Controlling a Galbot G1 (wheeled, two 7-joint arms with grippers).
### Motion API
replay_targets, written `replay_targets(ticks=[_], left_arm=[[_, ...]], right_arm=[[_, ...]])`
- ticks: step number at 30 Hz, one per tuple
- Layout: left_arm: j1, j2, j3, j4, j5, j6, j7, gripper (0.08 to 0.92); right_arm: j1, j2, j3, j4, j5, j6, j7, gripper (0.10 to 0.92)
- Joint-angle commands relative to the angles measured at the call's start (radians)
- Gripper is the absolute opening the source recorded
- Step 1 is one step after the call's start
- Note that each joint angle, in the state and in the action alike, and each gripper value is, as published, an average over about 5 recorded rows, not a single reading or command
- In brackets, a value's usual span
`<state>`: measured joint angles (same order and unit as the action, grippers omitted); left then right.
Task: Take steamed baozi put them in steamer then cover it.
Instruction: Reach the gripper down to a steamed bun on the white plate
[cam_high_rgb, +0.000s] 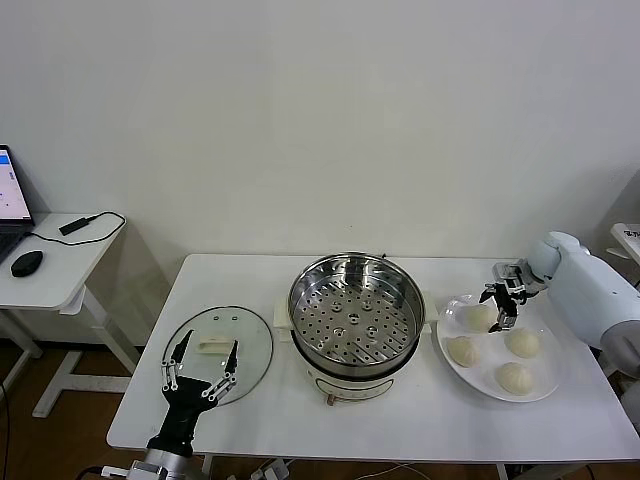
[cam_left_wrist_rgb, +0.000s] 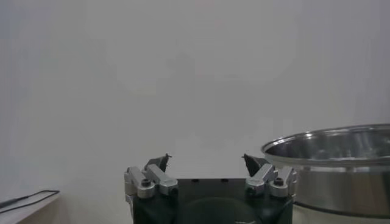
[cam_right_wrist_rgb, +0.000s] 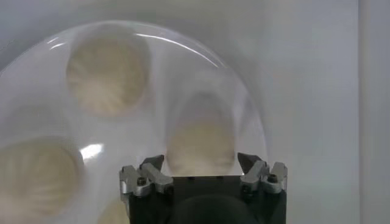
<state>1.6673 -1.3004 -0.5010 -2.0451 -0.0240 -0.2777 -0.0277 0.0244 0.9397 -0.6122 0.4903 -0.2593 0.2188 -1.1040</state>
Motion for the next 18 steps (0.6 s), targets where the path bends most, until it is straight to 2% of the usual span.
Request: replay_targets(ticks=[1,10,14,18], left_arm=[[0.001,-0.001,-0.002,-0.001,0.0,-0.003,-0.001,0.823],[-0.001,-0.003,-0.003,0.003,0.0,-0.009,-0.002,0.823],[-0.002,-0.002,-0.003,-0.003,-0.002,-0.009,-0.003,0.823],[-0.005,0.003,0.0,-0.007,-0.003,-0.009,-0.003,0.823]], right_arm=[[-0.002,0.013,-0.002,-0.014,-0.014,0.004,0.014,0.802],[0.008,-0.009,-0.02,0.039,0.0,0.004,0.011,0.697],[0.056,-0.068,-0.076,0.153,0.061,0.017,-0.009,0.696],[0.197,-0.131,-0.184,0.317,0.113,0.117,-0.036,0.696]])
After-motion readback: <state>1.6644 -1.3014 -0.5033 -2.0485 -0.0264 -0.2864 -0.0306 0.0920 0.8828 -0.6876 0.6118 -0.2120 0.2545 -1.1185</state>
